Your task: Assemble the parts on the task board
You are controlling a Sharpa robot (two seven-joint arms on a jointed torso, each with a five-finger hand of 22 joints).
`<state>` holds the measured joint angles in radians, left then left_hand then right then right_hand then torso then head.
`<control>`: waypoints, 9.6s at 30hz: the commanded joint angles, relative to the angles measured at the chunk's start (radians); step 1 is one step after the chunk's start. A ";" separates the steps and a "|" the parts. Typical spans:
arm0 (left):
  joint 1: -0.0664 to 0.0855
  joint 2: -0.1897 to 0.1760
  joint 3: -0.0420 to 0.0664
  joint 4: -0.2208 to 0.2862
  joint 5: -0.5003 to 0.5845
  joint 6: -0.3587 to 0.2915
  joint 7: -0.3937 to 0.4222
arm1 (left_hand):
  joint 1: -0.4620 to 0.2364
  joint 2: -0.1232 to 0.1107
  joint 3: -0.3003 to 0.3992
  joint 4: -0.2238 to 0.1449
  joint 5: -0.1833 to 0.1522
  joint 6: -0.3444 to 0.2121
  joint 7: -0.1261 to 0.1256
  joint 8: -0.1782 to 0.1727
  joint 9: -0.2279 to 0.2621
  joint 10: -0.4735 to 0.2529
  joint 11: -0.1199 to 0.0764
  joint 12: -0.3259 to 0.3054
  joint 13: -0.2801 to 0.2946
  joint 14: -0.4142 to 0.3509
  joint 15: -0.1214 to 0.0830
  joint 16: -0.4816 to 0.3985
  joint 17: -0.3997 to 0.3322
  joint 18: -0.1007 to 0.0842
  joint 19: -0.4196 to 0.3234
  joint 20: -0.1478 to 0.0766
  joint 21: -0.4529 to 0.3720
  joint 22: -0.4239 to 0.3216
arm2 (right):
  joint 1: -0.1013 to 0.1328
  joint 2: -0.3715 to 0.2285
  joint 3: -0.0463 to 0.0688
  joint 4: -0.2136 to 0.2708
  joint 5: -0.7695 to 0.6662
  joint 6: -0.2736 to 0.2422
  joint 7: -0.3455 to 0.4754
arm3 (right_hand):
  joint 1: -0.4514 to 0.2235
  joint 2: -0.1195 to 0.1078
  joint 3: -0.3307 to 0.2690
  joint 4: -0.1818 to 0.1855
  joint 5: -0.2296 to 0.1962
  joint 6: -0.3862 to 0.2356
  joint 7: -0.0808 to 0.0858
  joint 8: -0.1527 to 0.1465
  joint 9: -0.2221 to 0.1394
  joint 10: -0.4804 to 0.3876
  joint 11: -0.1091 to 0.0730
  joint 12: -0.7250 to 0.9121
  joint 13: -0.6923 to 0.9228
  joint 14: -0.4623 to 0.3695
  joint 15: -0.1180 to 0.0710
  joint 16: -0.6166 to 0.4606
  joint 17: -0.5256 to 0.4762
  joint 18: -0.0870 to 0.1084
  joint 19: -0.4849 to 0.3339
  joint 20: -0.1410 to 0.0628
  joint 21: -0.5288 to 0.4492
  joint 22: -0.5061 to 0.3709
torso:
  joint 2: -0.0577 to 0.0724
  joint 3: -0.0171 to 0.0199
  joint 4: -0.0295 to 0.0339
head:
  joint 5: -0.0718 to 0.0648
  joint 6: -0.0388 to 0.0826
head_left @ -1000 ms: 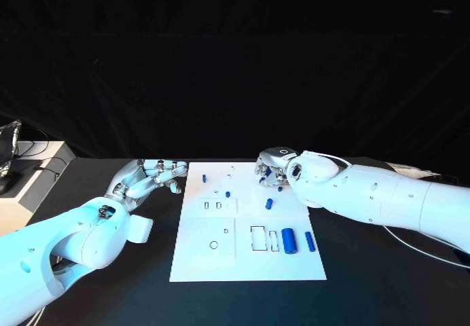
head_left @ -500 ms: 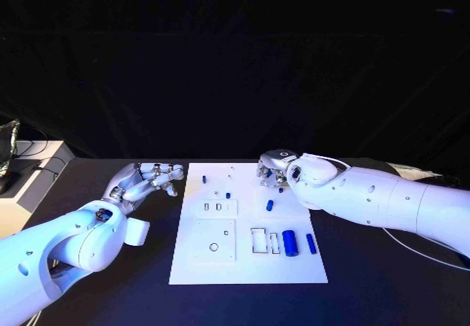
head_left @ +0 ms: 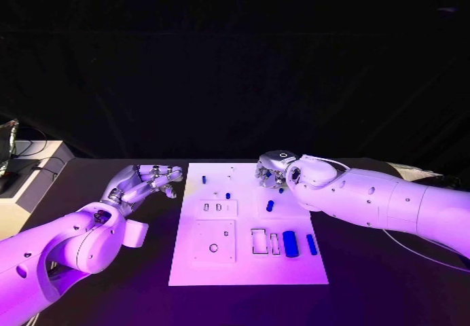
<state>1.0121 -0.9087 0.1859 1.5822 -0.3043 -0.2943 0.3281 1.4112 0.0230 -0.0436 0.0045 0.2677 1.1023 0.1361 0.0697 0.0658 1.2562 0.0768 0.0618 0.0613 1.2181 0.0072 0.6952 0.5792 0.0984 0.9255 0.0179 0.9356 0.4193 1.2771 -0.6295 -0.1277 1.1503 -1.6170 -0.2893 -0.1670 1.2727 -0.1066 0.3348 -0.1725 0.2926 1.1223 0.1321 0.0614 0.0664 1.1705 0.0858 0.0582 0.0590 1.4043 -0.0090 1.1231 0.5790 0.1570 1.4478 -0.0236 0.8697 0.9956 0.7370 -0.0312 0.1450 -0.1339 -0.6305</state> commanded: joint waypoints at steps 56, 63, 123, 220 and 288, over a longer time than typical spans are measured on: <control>-0.002 0.009 0.001 -0.022 0.003 0.029 -0.002 | 0.002 0.002 0.010 0.002 0.000 -0.007 -0.001 -0.004 -0.001 -0.008 -0.002 0.002 0.001 -0.007 0.000 0.009 -0.007 0.014 -0.008 -0.003 0.008 0.000 | 0.037 -0.159 0.052 0.137 0.122 0.062 -0.060 | 0.030 0.003 -0.006 0.018 -0.048 0.007 -0.005 0.001 0.001 0.070 -0.019 0.001 0.002 0.002 -0.017 -0.010 0.017 0.028 0.051 -0.013 -0.123 0.167 | 0.010 -0.0043 0.0125 | -0.026 0.016; -0.002 0.009 0.001 -0.022 0.003 0.031 -0.002 | 0.002 0.002 0.011 0.002 0.000 -0.007 -0.001 -0.004 -0.001 -0.008 -0.002 0.002 0.001 -0.008 0.000 0.010 -0.008 0.014 -0.009 -0.002 0.008 0.000 | 0.035 -0.150 0.048 0.134 0.106 0.078 -0.055 | 0.047 0.007 -0.003 0.004 -0.076 -0.001 -0.003 0.001 0.000 0.068 -0.018 0.001 0.003 0.000 -0.017 -0.013 0.024 0.021 0.049 -0.015 -0.121 0.188 | 0.009 -0.0053 0.0146 | -0.027 0.014; -0.003 0.008 0.001 -0.027 0.004 0.037 -0.010 | 0.003 0.001 0.016 0.003 0.000 -0.008 -0.002 -0.004 0.000 -0.010 -0.002 0.002 0.001 -0.010 0.001 0.014 -0.013 0.015 -0.010 -0.002 0.012 -0.002 | 0.005 -0.102 0.035 0.086 0.045 -0.015 -0.023 | 0.096 0.057 -0.040 -0.058 -0.101 0.043 -0.019 0.001 -0.001 0.219 -0.071 0.005 0.013 0.011 -0.055 -0.046 0.110 -0.026 0.070 -0.054 -0.109 0.346 | 0.009 -0.0088 0.0210 | -0.029 0.007; -0.014 0.018 0.001 -0.047 0.004 0.048 -0.016 | 0.006 0.002 0.027 -0.003 0.000 -0.010 0.000 -0.003 0.000 -0.015 0.000 0.002 0.001 -0.015 0.002 0.009 -0.026 0.015 -0.015 0.000 0.011 -0.008 | -0.001 -0.017 0.039 0.071 0.055 0.090 -0.296 | -0.068 -0.046 -0.287 0.255 0.075 0.018 -0.030 0.009 0.051 0.101 -0.079 0.956 1.206 0.041 -0.052 0.134 0.464 -0.061 0.083 -0.050 0.209 0.457 | 0.009 -0.0101 0.0221 | -0.024 -0.014; -0.015 0.012 0.001 -0.045 0.004 0.043 -0.019 | 0.001 -0.001 0.033 -0.006 0.000 -0.014 0.003 -0.004 -0.001 -0.018 0.002 0.002 0.001 -0.016 0.003 0.010 -0.028 0.015 -0.017 0.000 0.013 -0.010 | -0.030 -0.017 0.032 0.021 0.347 -0.201 -0.010 | 0.001 0.071 -0.071 -0.013 0.091 0.043 -0.016 0.004 0.003 0.171 -0.060 0.009 0.126 0.038 -0.042 0.039 0.431 -0.052 0.068 -0.044 0.111 0.440 | 0.009 -0.0105 0.0248 | -0.022 -0.018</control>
<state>0.9969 -0.8969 0.1857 1.5337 -0.3029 -0.2634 0.3054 1.4112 0.0230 -0.0162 -0.0013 0.2677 1.0951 0.1359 0.0696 0.0658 1.2455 0.0805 0.0617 0.0608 1.2076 0.0107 0.7067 0.5527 0.0985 0.9185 0.0179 0.9422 0.4109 1.2490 -0.6467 -0.0957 1.1725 -1.3231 -0.4736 -0.2248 1.2693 -0.0301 0.2576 -0.1861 0.3829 1.1656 0.1106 0.0679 0.0705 1.3397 0.0225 0.0699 0.1921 1.4422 -0.0565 1.1677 1.0107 0.0934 1.4648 -0.0760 0.9835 1.3081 0.7462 -0.0416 0.1685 -0.1564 -0.6471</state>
